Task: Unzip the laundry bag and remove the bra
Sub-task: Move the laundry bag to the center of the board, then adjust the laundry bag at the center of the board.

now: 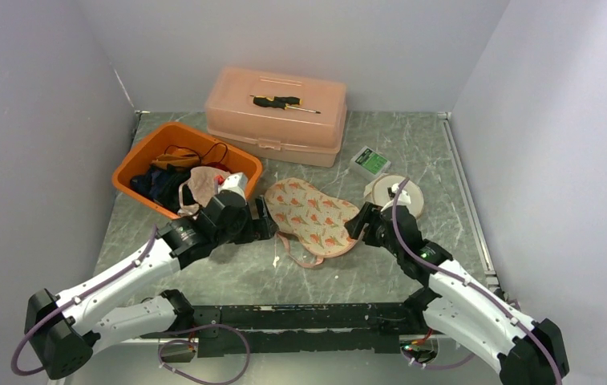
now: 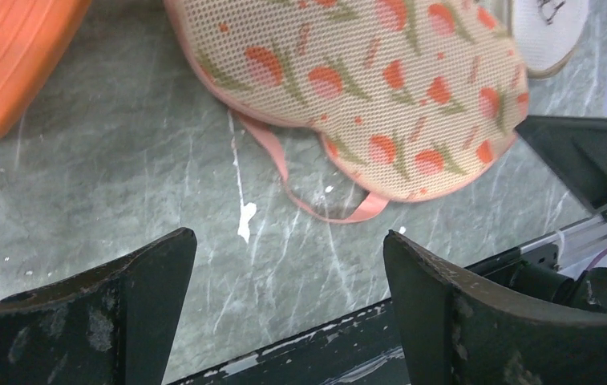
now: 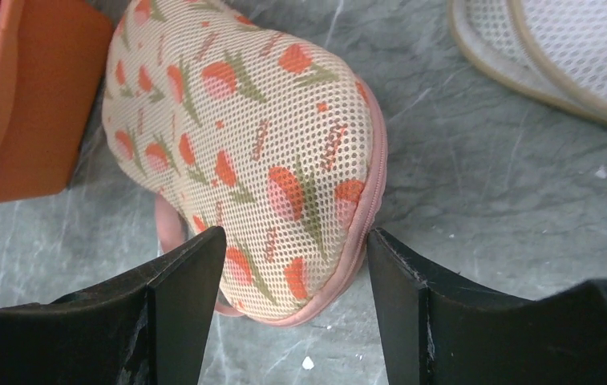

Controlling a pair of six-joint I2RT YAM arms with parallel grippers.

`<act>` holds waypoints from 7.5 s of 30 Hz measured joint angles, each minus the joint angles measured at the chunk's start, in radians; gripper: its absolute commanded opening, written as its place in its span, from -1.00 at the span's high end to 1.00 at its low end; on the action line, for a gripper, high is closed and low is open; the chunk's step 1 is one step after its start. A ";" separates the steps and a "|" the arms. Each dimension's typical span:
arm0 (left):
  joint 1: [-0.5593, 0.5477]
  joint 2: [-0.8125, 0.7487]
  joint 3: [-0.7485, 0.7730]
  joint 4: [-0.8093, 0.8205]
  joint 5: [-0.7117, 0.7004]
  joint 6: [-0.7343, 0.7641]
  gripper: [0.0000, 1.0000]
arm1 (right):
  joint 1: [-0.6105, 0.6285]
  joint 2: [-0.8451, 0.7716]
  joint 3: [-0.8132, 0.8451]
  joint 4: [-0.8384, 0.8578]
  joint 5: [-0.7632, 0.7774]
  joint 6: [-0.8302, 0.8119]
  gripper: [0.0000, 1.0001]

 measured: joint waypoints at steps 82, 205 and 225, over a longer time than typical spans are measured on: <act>-0.370 0.317 -0.097 0.134 -0.037 -0.133 -0.52 | -0.234 0.979 0.318 0.622 -0.441 0.034 0.41; -0.370 0.360 -0.277 0.531 -0.369 -1.065 0.95 | -0.087 -0.476 -0.096 -0.131 -0.176 -0.060 -0.69; -0.044 0.348 -0.029 0.233 -0.008 -0.976 0.95 | -0.069 -0.327 -0.070 0.119 -0.381 -0.148 -0.82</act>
